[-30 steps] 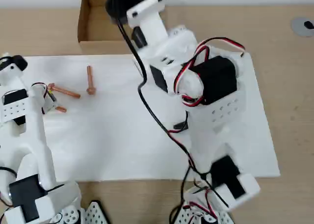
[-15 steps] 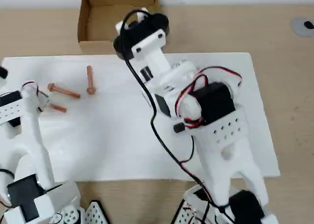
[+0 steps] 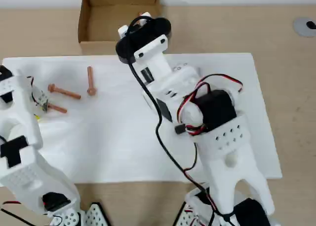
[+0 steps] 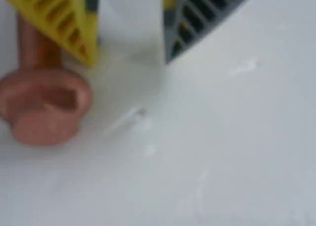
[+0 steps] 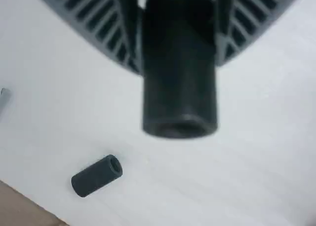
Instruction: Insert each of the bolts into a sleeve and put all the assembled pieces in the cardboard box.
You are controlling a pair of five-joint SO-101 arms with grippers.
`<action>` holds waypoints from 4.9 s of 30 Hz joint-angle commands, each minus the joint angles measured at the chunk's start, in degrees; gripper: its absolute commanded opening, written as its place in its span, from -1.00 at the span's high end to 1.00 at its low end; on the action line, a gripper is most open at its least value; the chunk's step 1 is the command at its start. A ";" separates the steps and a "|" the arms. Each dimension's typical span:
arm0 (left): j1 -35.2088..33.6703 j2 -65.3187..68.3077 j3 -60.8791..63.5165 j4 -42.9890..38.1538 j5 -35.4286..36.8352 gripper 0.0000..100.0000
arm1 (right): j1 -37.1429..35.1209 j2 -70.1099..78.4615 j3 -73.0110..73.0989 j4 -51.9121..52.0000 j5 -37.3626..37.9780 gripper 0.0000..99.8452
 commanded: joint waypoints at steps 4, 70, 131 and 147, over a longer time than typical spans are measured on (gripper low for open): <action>-0.62 5.49 -9.67 2.81 0.00 0.78 | -1.01 -2.07 0.22 -1.41 0.09 0.98; 0.09 3.56 -16.79 5.36 5.10 0.98 | 1.10 -5.49 1.98 -2.64 0.18 0.98; 53.36 -105.27 12.75 3.25 -30.07 0.99 | -22.02 -80.92 96.04 -67.08 -8.44 0.98; 64.62 -105.63 12.13 7.74 -28.40 0.99 | -22.29 -81.45 96.04 -72.53 -11.60 0.98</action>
